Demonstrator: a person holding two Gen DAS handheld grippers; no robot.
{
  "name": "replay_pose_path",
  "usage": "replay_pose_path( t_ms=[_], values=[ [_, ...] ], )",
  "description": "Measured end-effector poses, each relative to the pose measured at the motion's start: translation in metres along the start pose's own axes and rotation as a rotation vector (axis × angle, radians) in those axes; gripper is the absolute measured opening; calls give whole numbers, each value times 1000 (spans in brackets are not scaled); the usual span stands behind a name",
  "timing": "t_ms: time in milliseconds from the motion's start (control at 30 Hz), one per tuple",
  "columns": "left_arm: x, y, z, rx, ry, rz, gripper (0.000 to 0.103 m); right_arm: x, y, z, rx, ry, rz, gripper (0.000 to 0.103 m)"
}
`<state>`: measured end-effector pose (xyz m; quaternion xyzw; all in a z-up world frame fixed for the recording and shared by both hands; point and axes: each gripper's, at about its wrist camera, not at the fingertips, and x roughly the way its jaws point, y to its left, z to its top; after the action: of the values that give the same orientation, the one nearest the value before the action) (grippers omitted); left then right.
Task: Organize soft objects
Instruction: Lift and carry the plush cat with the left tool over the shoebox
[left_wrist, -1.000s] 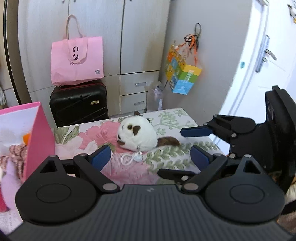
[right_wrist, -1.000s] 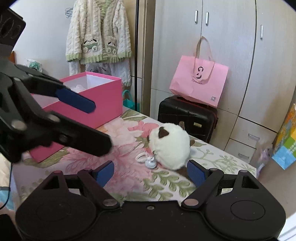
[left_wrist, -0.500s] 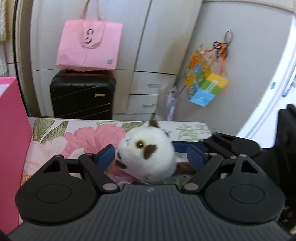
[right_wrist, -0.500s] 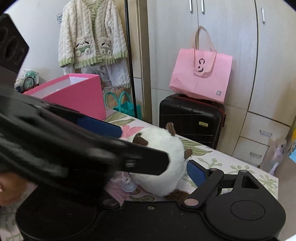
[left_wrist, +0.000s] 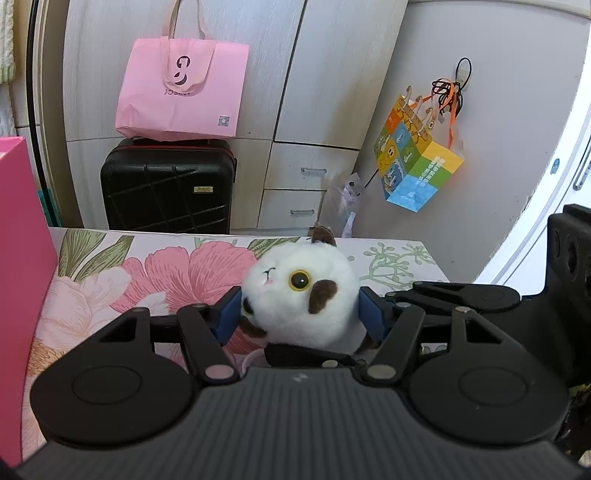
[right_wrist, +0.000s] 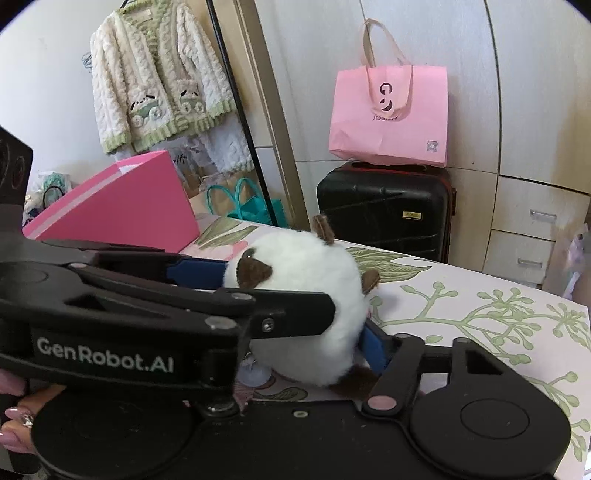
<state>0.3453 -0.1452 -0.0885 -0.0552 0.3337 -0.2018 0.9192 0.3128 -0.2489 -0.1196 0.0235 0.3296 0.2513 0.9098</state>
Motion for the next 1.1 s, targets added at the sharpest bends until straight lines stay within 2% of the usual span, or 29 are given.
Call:
replay_pose_path(
  t_ms=[500, 933, 1100],
  values=[
    [-47, -10, -14, 36, 37, -11, 64, -32, 27, -16, 39, 1, -24, 68],
    [-104, -18, -38, 82, 39, -44, 64, -71, 80, -37, 35, -20, -89, 69],
    [-125, -15, -46, 82, 71, -50, 64, -81, 101, -44, 48, 1, -87, 69]
  ],
)
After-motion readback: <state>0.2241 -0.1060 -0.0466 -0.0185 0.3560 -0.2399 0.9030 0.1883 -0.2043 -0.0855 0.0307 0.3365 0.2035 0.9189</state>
